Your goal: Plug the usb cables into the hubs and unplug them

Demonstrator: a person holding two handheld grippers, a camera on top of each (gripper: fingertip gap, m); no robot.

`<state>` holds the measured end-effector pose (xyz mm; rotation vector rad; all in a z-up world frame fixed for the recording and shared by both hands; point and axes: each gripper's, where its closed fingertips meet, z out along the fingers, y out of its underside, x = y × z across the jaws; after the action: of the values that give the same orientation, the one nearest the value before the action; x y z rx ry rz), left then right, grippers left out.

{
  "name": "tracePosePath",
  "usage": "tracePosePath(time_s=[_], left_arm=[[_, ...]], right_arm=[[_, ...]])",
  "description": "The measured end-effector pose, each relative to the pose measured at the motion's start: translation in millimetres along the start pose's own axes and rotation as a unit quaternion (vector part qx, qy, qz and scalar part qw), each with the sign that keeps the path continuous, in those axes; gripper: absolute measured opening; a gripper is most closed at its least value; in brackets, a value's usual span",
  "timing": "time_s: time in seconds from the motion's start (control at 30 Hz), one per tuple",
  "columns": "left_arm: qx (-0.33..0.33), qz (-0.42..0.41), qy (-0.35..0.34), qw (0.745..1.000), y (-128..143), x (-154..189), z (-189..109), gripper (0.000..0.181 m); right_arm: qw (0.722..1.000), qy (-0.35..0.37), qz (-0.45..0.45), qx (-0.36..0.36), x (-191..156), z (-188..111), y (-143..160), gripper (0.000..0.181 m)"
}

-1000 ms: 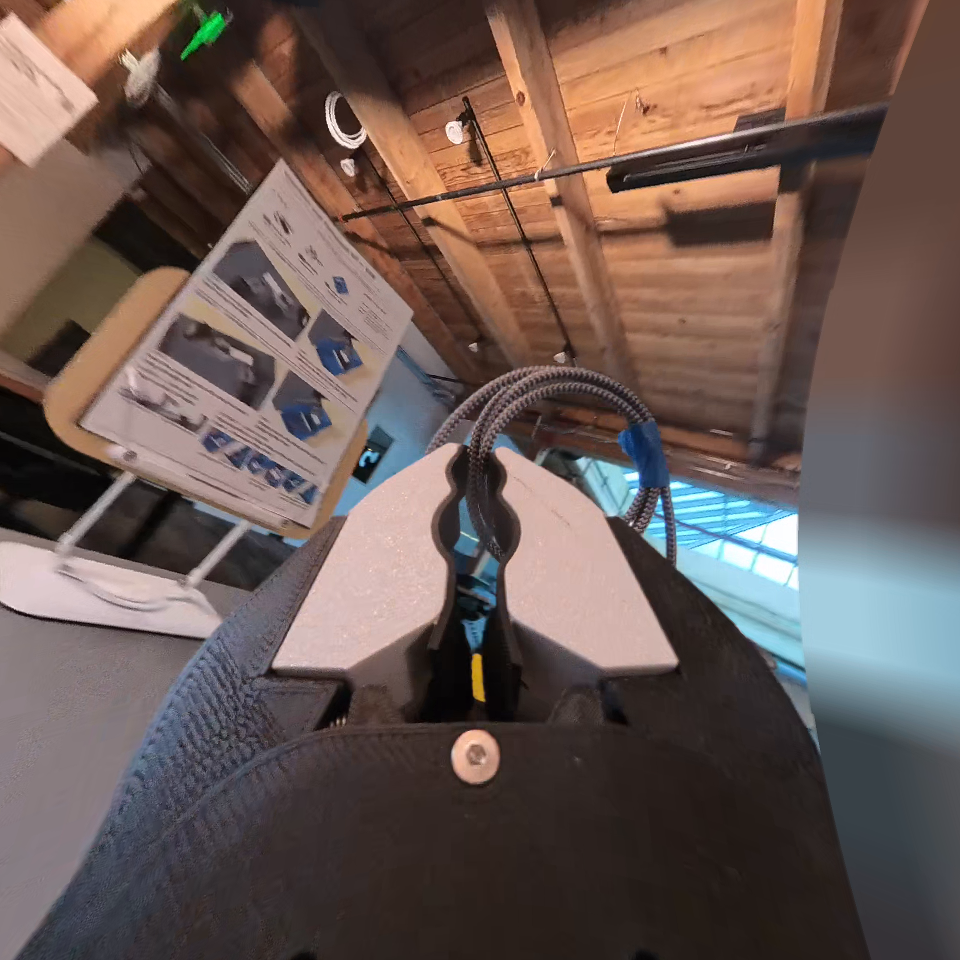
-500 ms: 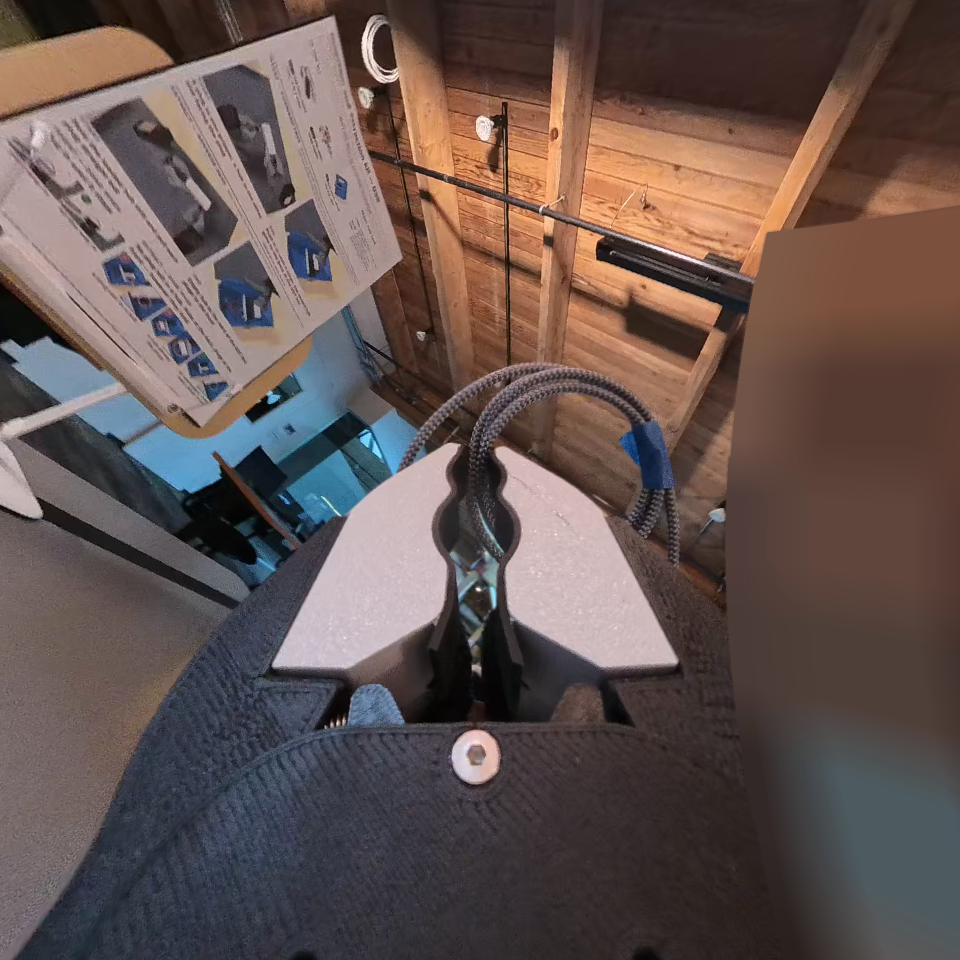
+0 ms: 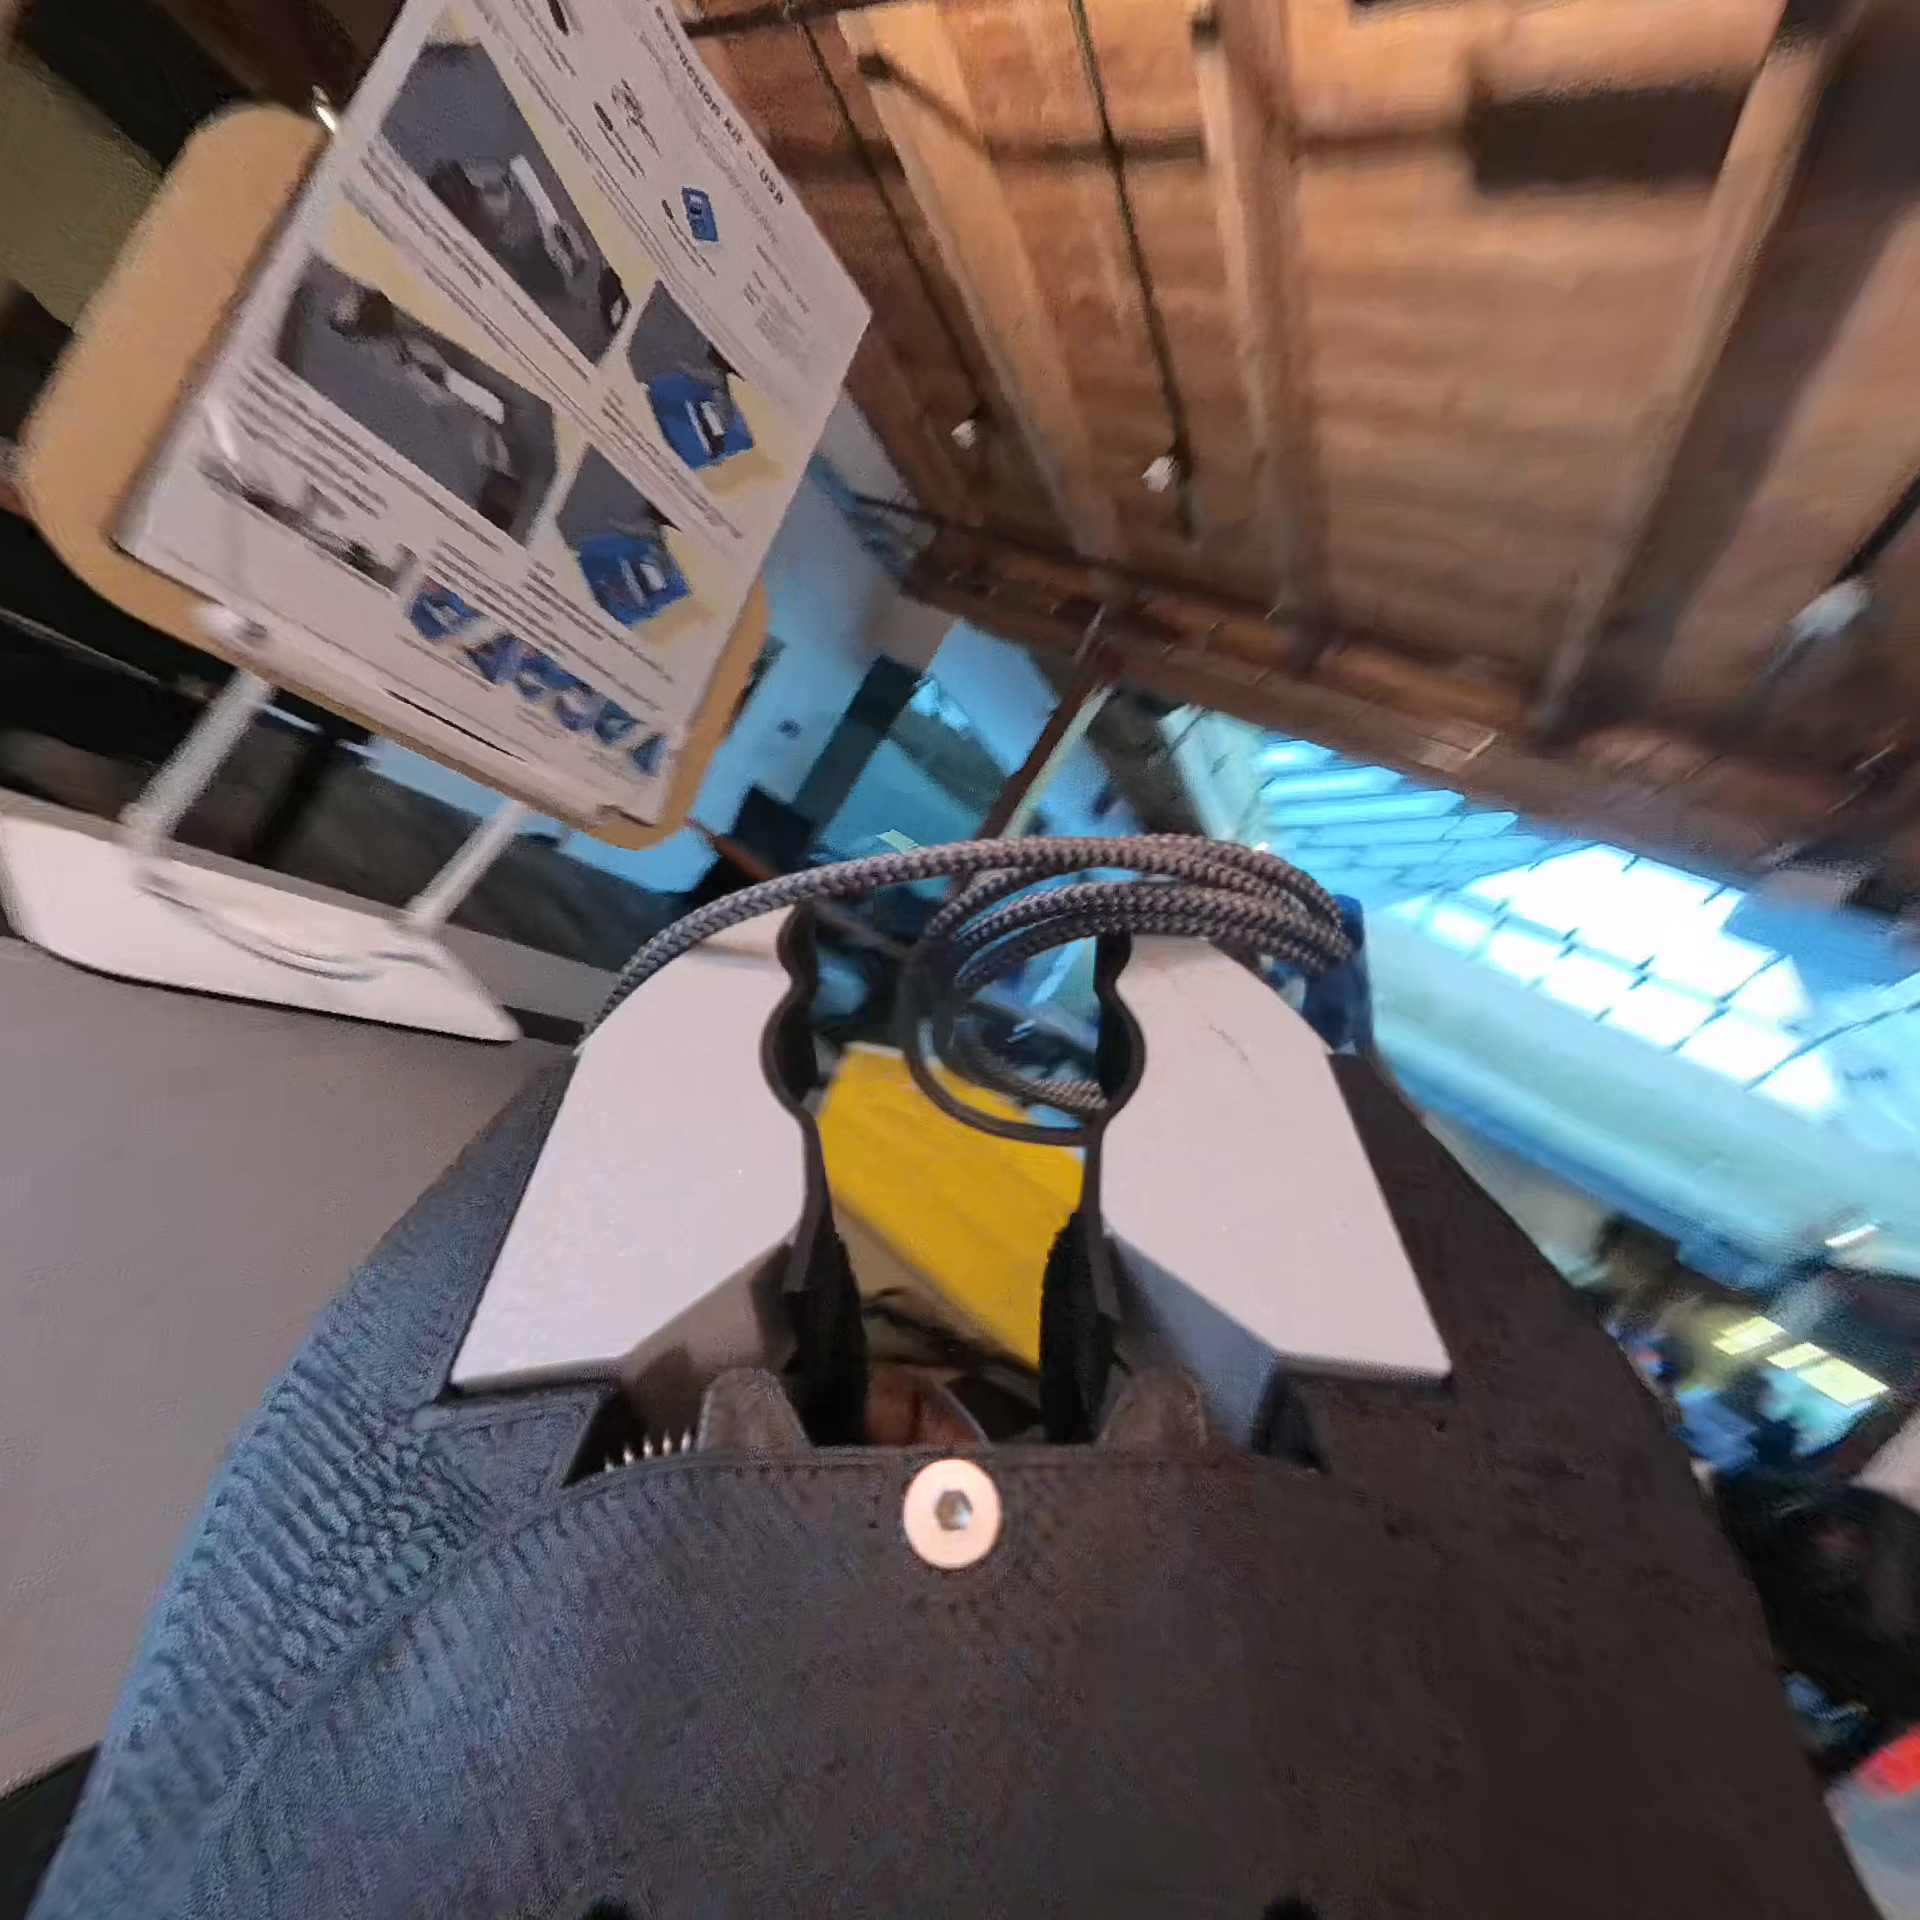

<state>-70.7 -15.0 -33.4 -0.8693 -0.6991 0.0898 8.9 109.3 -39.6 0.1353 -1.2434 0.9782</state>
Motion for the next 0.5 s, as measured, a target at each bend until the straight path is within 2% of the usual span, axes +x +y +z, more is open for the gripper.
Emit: tracePosePath(time_s=[0.07, 0.17, 0.23, 0.33, 0.43, 0.5], left_arm=[[-0.056, 0.098, -0.032, 0.993, 4.0, -6.6, -2.9, 0.053], [-0.184, 0.197, -0.047, 0.962, 27.5, -15.6, -10.4, 0.053], [-0.290, 0.213, -0.032, 0.933, 51.0, -19.9, -23.5, 0.053], [-0.422, 0.239, -0.041, 0.874, 74.1, -36.1, -54.7, 0.053], [-0.478, 0.292, -0.046, 0.827, 77.3, -46.8, -76.4, 0.067], [-0.449, 0.347, -0.034, 0.823, 69.1, -43.2, -71.0, 0.075]], right_arm=[[1.000, 0.002, -0.022, -0.019, 3.6, -4.1, 8.7, 0.004], [0.999, 0.006, -0.037, -0.037, 6.7, -8.6, 19.1, 0.004], [0.998, 0.004, -0.049, -0.049, 7.6, -11.2, 25.4, 0.004], [0.993, -0.016, -0.097, -0.064, 0.9, -13.2, 31.7, 0.004], [0.984, -0.038, -0.157, -0.079, -12.0, -11.5, 35.9, 0.004], [0.976, -0.047, -0.198, -0.082, -20.6, -9.1, 34.9, 0.004]])
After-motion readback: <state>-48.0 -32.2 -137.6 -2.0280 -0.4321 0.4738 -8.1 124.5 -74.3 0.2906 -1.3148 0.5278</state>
